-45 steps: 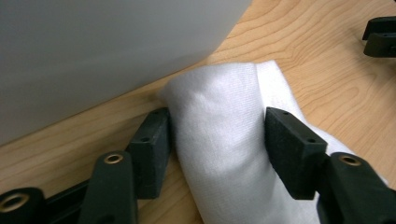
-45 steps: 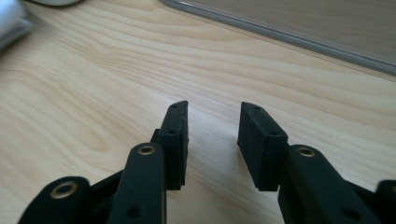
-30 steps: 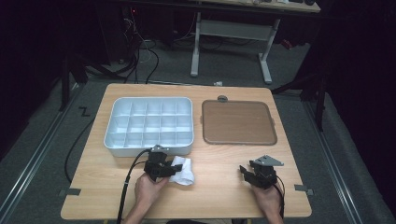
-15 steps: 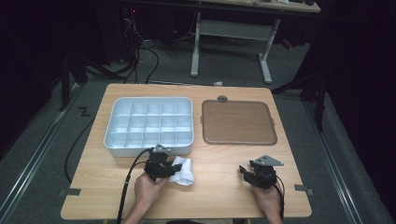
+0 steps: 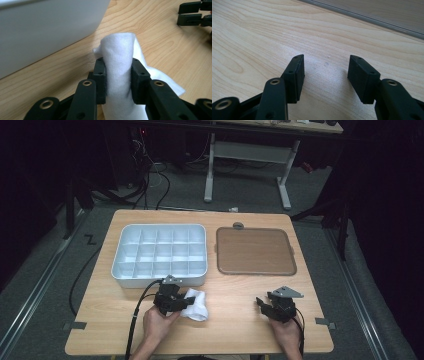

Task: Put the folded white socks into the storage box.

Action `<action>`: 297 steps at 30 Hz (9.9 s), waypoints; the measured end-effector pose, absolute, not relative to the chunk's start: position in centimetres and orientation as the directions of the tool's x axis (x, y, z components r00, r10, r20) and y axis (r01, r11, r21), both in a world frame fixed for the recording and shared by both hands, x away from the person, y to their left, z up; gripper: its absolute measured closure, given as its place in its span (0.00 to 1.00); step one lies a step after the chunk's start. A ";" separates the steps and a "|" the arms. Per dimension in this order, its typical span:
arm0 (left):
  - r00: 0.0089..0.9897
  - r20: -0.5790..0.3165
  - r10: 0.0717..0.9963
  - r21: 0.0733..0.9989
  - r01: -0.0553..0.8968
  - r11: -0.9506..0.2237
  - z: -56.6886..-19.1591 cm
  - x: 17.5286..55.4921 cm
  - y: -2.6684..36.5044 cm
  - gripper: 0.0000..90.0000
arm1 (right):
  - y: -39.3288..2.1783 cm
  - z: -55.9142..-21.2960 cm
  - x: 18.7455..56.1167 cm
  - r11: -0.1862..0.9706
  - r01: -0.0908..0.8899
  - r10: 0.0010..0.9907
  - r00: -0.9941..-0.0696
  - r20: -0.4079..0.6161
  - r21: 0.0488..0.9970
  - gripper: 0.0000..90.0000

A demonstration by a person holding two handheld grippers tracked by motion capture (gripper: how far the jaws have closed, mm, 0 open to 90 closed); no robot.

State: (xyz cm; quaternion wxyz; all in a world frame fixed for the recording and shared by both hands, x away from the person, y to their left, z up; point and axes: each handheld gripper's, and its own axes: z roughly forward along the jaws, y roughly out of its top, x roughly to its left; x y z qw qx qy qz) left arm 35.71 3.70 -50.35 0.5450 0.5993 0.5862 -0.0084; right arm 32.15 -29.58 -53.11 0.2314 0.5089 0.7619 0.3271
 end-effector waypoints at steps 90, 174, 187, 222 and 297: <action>0.346 -0.678 0.648 0.680 0.630 0.375 -42.7 37.4 9.1 0.79 | -29.6 -53.1 32.2 0.269 0.624 0.927 -0.374 -0.022 0.734 0.52; 0.198 -0.680 0.706 0.602 0.700 0.384 -46.7 46.6 12.8 0.79 | -29.6 -53.1 32.2 0.270 0.623 0.927 -0.374 -0.024 0.734 0.52; 0.223 -0.602 0.766 0.648 0.697 0.307 -47.1 46.6 12.2 0.81 | -29.6 -53.1 32.2 0.270 0.624 0.927 -0.374 -0.023 0.734 0.52; 0.233 -0.456 0.859 0.688 0.705 0.173 -49.0 46.3 10.6 0.80 | -29.6 -53.1 32.2 0.271 0.623 0.927 -0.375 -0.024 0.734 0.51; 0.231 -0.375 0.898 0.778 0.605 0.169 -47.4 44.5 9.5 0.87 | -29.5 -53.1 32.2 0.271 0.623 0.927 -0.375 -0.023 0.733 0.51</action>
